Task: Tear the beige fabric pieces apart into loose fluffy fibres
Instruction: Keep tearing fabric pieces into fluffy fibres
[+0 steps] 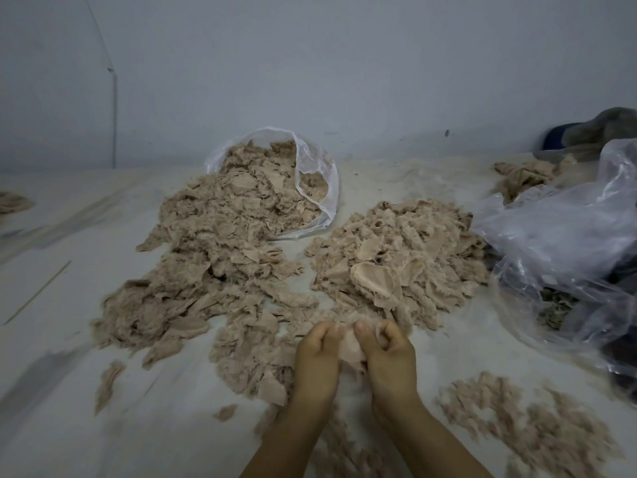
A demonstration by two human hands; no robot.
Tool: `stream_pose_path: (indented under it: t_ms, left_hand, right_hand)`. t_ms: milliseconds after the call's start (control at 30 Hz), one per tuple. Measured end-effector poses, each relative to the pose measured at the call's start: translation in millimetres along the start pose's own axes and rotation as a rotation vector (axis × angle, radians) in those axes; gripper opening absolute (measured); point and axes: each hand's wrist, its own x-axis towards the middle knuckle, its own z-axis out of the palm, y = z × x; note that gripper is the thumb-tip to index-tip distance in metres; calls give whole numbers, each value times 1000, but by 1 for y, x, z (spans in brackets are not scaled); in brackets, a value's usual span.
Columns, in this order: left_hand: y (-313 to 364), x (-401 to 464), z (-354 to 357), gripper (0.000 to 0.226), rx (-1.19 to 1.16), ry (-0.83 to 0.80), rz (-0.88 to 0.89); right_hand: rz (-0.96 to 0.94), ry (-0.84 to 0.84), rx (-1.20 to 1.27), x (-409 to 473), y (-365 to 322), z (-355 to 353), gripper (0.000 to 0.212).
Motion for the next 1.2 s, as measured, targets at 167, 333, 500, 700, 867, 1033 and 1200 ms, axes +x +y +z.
stream_pose_path:
  t_ms: [167, 333, 500, 700, 867, 1033, 1200]
  left_hand:
    - [-5, 6, -9, 28, -85, 191, -100]
    - [3, -4, -3, 36, -148, -207, -253]
    - [10, -11, -1, 29, -85, -260, -237]
    - [17, -8, -15, 32, 69, -327, -194]
    - [24, 0, -52, 35, 336, -302, -123]
    - [36, 21, -93, 44, 501, -226, -87]
    - [45, 13, -118, 21, 635, -881, -419]
  right_hand:
    - [15, 126, 51, 4, -2, -7, 33]
    - [10, 45, 103, 2, -5, -5, 36]
    - [-15, 81, 133, 8, -8, -6, 30]
    - [-72, 83, 46, 31, -20, 8, 18]
    - [-180, -53, -582, 57, -38, 1, 38]
    - [-324, -350, -804, 21, -11, 16, 15]
    - [-298, -587, -945, 1, 26, 29, 23]
